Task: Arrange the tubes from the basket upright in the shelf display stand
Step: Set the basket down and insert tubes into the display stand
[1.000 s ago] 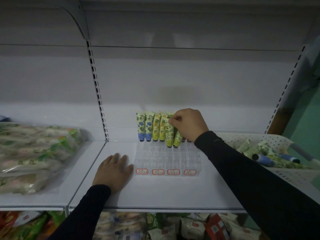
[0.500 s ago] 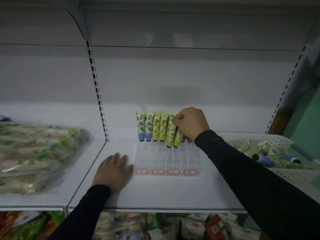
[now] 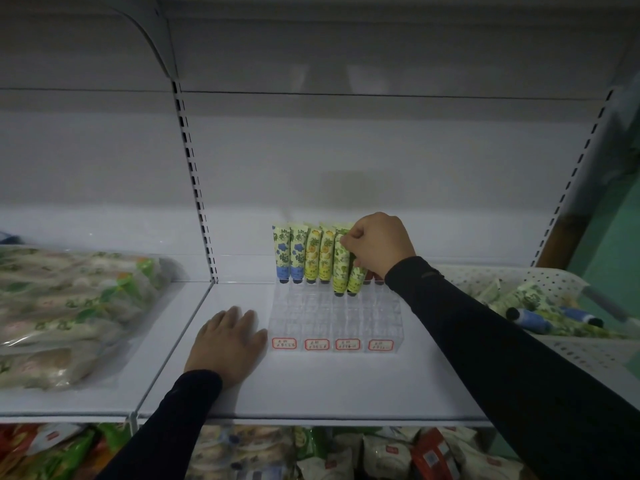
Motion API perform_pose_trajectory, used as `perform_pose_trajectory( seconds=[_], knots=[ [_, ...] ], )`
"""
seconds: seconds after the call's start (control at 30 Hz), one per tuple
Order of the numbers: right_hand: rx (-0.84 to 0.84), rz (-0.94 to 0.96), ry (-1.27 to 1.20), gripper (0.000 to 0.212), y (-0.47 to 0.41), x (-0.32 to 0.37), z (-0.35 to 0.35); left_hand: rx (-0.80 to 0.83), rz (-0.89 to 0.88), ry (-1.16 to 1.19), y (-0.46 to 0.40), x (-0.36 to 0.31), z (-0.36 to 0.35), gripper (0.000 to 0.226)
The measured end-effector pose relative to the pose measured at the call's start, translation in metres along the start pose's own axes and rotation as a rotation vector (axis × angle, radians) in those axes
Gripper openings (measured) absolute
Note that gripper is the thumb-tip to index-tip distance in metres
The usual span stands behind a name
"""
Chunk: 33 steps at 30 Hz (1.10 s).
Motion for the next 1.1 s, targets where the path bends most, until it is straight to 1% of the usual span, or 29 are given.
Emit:
perform_pose_trajectory(
  seconds=[0.2,0.37,0.5,0.57,0.67,0.77,0.8,0.87,0.93,0.97,1.1],
  knots=[
    [-0.006,-0.001,0.037,0.03,-0.001,0.001,-0.001,-0.008,0.004,-0.005,-0.001,0.001,-0.002,0.066],
    [0.02,-0.006,-0.017,0.031,0.0,-0.001,0.0,0.005,0.004,-0.031,-0.002,0.002,-0.003,0.067],
    [0.041,-0.005,-0.019,0.039,0.003,-0.001,0.003,0.011,0.01,-0.022,-0.001,0.002,-0.003,0.069],
    [0.034,-0.026,-0.06,0.041,0.005,-0.001,0.005,0.01,0.01,-0.016,-0.001,0.002,-0.002,0.068],
    [-0.04,-0.033,-0.1,0.043,0.004,-0.001,0.013,0.008,0.005,-0.025,-0.001,0.002,-0.002,0.069],
    [-0.181,-0.038,-0.056,0.036,0.003,-0.009,0.022,0.004,0.004,-0.02,-0.001,0.002,-0.002,0.071],
    [-0.192,-0.052,-0.041,0.033,0.004,-0.014,0.023,0.0,0.004,-0.018,-0.001,0.002,-0.002,0.071],
    [-0.115,-0.079,0.016,0.033,0.007,-0.024,0.018,-0.003,0.003,-0.013,-0.002,0.002,-0.002,0.07],
    [-0.004,-0.076,0.092,0.043,0.011,-0.031,0.008,0.005,0.0,-0.02,-0.002,0.003,-0.003,0.069],
    [0.025,-0.074,0.113,0.046,0.012,-0.033,0.004,0.01,-0.002,-0.024,-0.002,0.003,-0.003,0.068],
    [0.006,-0.072,0.085,0.046,0.014,-0.032,0.001,0.026,-0.023,-0.067,-0.003,0.006,-0.006,0.067]
  ],
)
Point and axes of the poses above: each hand's wrist, its own y-axis away from the middle knuckle, its own z-axis out of the back of the hand, x = y × z, the point moved 2 cm from there along -y, towards the middle knuckle, and after that the axes turned 9 degrees about y, right-handed, at the moved point
